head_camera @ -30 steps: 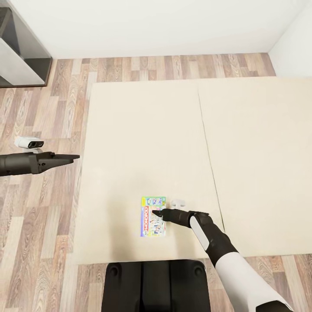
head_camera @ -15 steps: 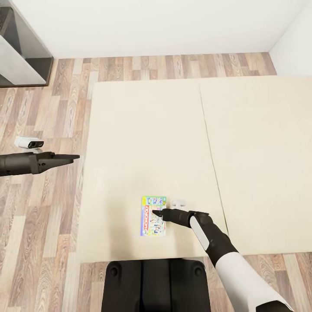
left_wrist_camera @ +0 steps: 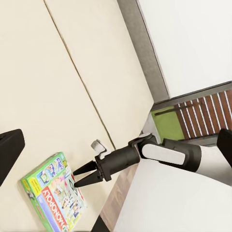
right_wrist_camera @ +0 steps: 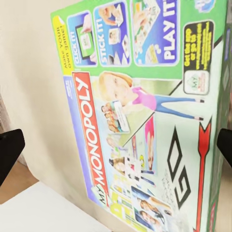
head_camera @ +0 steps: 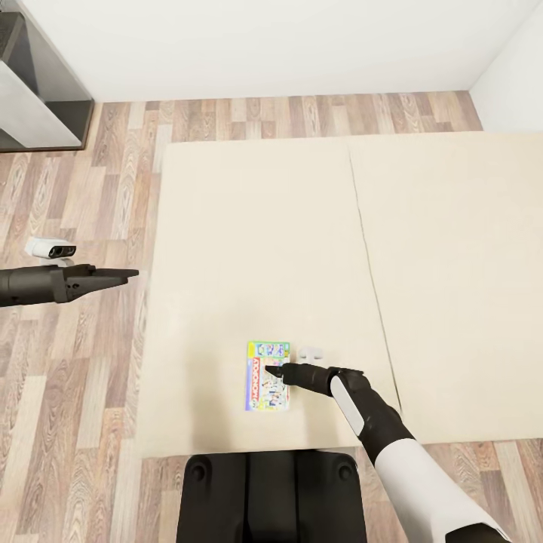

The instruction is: Put all the toys in the child's room - the three board games (two on the bed and one on the table), the two jigsaw puzzles on the table, and the tennis ball on the table - inside the toy box on the table in the child's room.

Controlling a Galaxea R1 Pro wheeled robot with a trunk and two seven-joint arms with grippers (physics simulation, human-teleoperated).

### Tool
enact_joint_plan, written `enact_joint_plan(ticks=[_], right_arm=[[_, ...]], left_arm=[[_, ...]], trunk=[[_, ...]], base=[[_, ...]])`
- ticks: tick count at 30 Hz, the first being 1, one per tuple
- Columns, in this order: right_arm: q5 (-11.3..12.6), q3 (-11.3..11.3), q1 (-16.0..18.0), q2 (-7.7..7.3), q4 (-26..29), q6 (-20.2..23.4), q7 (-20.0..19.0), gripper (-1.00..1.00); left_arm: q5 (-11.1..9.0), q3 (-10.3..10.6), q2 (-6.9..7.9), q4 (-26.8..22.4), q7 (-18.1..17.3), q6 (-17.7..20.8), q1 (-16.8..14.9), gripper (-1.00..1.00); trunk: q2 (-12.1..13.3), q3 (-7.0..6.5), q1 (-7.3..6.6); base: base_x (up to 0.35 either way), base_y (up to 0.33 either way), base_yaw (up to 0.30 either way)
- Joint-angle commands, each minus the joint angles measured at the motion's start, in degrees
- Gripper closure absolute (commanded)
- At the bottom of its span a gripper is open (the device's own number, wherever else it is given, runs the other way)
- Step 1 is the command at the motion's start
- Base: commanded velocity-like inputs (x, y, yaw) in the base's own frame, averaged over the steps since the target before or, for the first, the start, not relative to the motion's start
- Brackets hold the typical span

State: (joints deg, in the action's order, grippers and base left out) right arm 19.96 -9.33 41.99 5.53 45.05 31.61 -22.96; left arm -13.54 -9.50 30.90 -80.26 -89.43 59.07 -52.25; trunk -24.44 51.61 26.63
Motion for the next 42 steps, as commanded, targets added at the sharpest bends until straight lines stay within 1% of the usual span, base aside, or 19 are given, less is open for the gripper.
enact_joint_plan(ticks=[1, 20, 42], right_arm=[[0.3, 0.0, 0.0, 0.01, 0.0, 0.3, 0.0, -1.0], [0.3, 0.0, 0.0, 0.01, 0.0, 0.3, 0.0, -1.0], [0.3, 0.0, 0.0, 0.01, 0.0, 0.3, -0.1, -1.0]], left_arm=[[0.0, 0.0, 0.04, 0.0, -0.2, 0.6, 0.0, -1.0], [0.0, 0.0, 0.04, 0.0, -0.2, 0.6, 0.0, -1.0], [0.0, 0.0, 0.04, 0.0, -0.2, 0.6, 0.0, -1.0]], trunk=[[-0.1, 0.06, 0.03], [-0.1, 0.06, 0.03], [-0.1, 0.06, 0.03]], base=[[0.0, 0.128, 0.0], [0.0, 0.051, 0.0], [0.0, 0.002, 0.0]])
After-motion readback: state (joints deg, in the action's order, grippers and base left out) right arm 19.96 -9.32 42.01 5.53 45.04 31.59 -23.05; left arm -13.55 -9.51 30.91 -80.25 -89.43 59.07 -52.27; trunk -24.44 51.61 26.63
